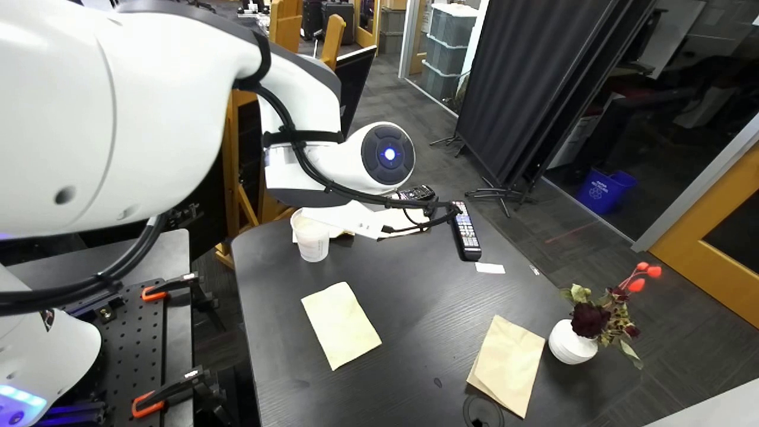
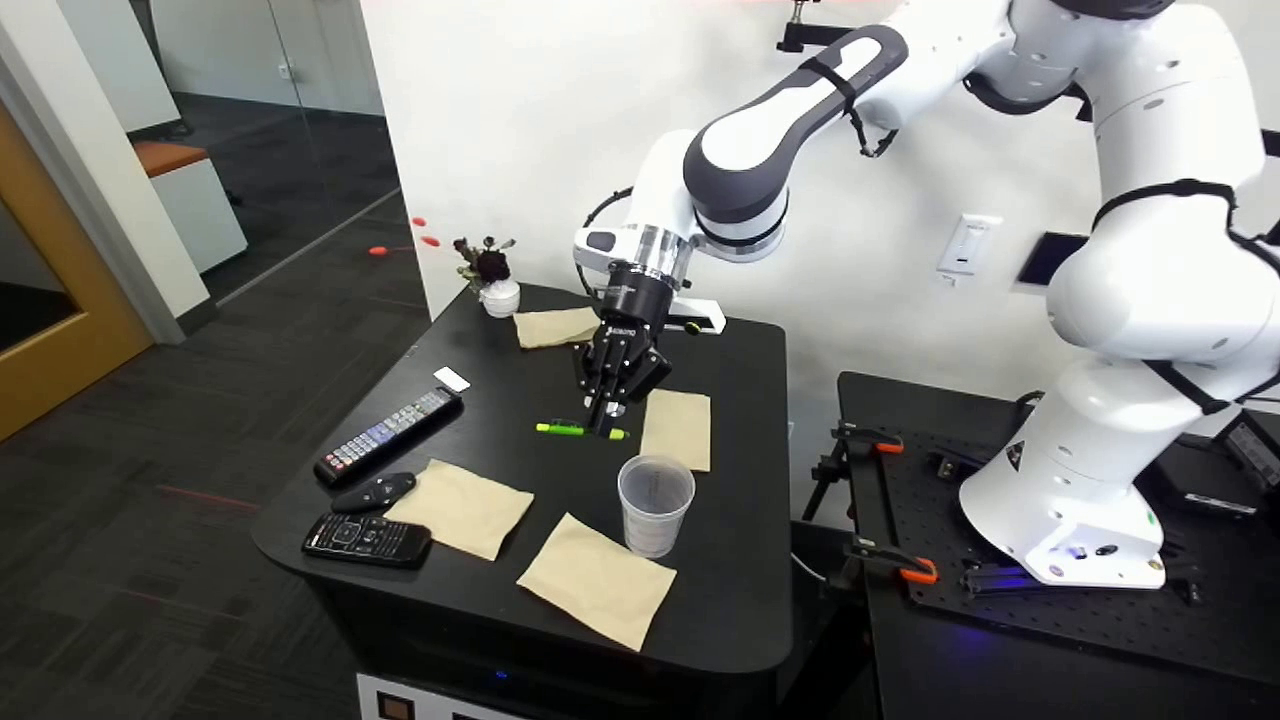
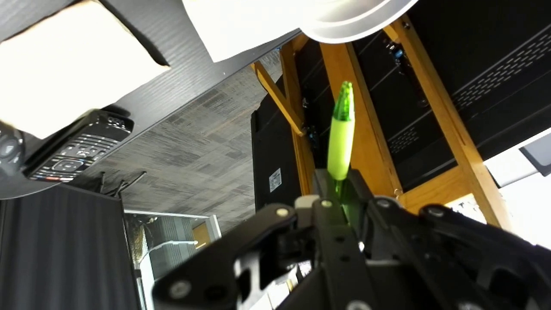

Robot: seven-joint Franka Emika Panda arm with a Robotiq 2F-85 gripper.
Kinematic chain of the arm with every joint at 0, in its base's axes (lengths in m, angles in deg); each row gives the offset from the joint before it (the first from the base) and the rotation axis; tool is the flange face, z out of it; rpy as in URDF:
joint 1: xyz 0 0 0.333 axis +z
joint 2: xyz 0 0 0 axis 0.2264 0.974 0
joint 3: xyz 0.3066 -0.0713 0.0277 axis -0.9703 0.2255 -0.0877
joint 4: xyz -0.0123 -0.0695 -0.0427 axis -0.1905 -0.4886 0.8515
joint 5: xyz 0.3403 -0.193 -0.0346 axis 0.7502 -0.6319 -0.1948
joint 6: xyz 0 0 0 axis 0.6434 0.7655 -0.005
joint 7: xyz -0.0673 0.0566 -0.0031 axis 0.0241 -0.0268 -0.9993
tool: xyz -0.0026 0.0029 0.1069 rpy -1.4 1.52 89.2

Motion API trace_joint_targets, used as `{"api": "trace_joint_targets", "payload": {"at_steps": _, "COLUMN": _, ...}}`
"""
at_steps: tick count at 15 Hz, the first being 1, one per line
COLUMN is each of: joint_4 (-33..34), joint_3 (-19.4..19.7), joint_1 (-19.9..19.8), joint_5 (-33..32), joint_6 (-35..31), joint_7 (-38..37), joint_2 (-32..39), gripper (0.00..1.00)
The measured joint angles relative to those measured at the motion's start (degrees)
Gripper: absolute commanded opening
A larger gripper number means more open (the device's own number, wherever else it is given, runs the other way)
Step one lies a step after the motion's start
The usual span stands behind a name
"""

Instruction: Pick up the pen and place it in the cup

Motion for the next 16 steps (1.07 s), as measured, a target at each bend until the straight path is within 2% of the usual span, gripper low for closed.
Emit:
{"api": "trace_joint_targets", "payload": {"at_steps": 4, "joint_4": 2.8, "joint_3": 2.6, "joint_1": 2.5, "joint_5": 0.0, "joint_6": -3.3, "joint_7": -2.8, "joint_2": -1.0, "gripper": 0.03}}
{"api": "trace_joint_targets", "payload": {"at_steps": 7, "joint_4": 5.6, "joint_3": 7.0, "joint_1": 6.3, "joint_5": 0.0, "joint_6": -4.8, "joint_7": -7.5, "joint_2": -4.0, "gripper": 0.03}}
{"api": "trace_joint_targets", "payload": {"at_steps": 11, "joint_4": 9.5, "joint_3": 16.2, "joint_1": 14.2, "joint_5": 0.0, "joint_6": -4.8, "joint_7": -13.2, "joint_2": -9.4, "gripper": 0.03}}
{"api": "trace_joint_targets", "payload": {"at_steps": 15, "joint_4": 12.7, "joint_3": 28.3, "joint_1": 25.3, "joint_5": 0.0, "joint_6": -4.6, "joint_7": -19.2, "joint_2": -15.1, "gripper": 0.04}}
{"api": "trace_joint_targets", "payload": {"at_steps": 16, "joint_4": 13.2, "joint_3": 31.8, "joint_1": 28.6, "joint_5": -0.1, "joint_6": -4.2, "joint_7": -20.7, "joint_2": -16.5, "gripper": 0.37}}
